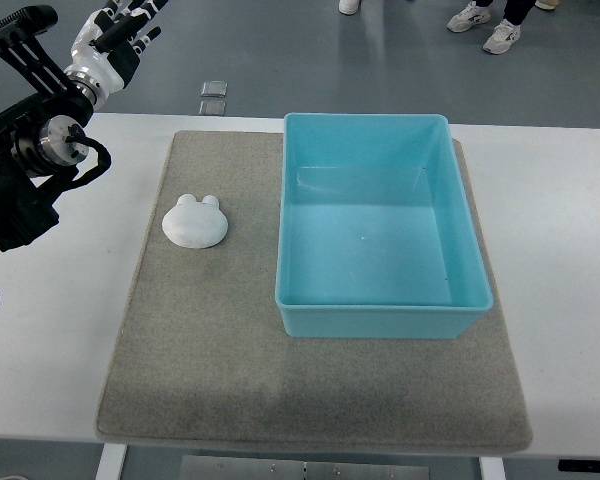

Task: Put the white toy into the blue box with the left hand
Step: 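Move the left hand forward over the mat toward the white rabbit toy, then lower the left hand onto the white rabbit toy, fingers around it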

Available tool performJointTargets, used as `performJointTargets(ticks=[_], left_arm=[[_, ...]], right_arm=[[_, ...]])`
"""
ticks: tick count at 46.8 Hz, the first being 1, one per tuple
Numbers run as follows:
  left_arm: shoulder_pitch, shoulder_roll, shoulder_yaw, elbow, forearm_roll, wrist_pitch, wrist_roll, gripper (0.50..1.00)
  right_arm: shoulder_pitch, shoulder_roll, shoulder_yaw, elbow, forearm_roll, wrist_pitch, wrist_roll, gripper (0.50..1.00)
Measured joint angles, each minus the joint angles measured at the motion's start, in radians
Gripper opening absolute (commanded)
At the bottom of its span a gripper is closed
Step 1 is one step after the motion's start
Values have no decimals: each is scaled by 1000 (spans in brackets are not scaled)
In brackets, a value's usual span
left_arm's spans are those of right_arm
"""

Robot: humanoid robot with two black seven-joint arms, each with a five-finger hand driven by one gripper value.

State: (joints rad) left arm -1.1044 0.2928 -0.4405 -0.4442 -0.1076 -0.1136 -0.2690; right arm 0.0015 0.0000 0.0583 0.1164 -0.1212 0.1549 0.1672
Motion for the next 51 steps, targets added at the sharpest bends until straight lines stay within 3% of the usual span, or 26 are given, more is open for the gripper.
performJointTargets(ticks=[7,38,44,51], left_arm=[[-13,18,46,-19,91,-1,5,969],[-59,300,323,-411,641,-23,9,986],[-94,323,371,-435,735,-24,10,986],[-125,364,374,-471,838,-101,8,984]], right_arm=[[0,0,0,0,0,0,0,936],[0,0,0,0,0,0,0,936],[0,0,0,0,0,0,0,936],[0,0,0,0,0,0,0,936]])
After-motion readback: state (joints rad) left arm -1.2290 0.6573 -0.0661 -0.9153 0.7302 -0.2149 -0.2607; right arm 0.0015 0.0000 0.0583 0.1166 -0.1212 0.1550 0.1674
